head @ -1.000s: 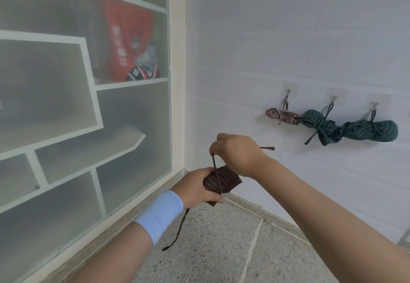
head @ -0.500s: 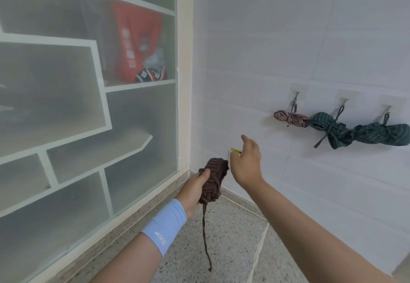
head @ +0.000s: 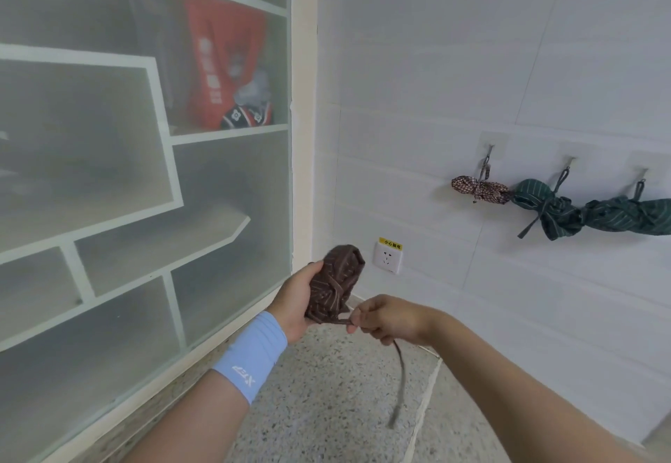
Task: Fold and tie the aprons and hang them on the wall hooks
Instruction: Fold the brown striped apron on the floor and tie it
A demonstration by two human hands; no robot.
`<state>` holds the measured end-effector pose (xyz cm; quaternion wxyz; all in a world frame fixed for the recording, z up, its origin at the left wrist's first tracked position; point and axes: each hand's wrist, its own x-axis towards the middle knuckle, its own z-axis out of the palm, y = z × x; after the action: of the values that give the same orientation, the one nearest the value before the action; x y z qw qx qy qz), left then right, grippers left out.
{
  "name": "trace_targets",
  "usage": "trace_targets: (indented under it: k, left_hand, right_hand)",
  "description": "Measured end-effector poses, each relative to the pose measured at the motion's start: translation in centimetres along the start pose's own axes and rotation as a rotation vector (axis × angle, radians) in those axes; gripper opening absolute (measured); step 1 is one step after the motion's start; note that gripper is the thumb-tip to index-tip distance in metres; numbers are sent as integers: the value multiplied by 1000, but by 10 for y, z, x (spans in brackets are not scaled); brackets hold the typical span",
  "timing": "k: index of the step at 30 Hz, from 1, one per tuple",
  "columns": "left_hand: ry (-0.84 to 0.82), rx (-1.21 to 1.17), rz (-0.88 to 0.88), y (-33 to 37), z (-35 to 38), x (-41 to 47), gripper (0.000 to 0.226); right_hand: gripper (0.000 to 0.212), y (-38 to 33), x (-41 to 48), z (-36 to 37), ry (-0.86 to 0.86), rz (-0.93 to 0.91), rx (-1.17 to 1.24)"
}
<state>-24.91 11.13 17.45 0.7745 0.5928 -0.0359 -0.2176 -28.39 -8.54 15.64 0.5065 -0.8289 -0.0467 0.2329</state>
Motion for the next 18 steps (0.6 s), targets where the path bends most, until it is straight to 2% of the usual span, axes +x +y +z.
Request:
trace_targets:
  k: [2, 4, 6, 8, 10, 11, 16, 18]
  left_hand:
    - [-40, 282, 58, -3, 6, -13, 44]
    - [-159, 492, 101, -6, 9, -22, 47]
    - [-195, 629, 116, -10, 10, -24, 43]
    - [-210, 882, 153, -16, 7, -19, 42]
    - [-242, 1215, 230, -24, 7, -16, 55]
    - [-238, 1306, 258, -27, 7, -15, 57]
    - [-53, 1457, 210, -41, 9, -1, 48]
    - [27, 1406, 163, -45, 11, 1, 47]
  right_hand:
    - [20, -10, -2, -12, -62, 52, -103]
    - [15, -19, -2, -23, -88, 124, -284]
    - [15, -23, 1, -33, -70, 214, -370]
    - [17, -28, 1, -41, -14, 248, -444]
    - [21, -38, -2, -46, 33, 230, -629]
    - [21, -43, -3, -46, 52, 209, -725]
    - [29, -56, 6, -25, 176, 97, -1006]
    - [30, -57, 10, -13, 220, 67, -1135]
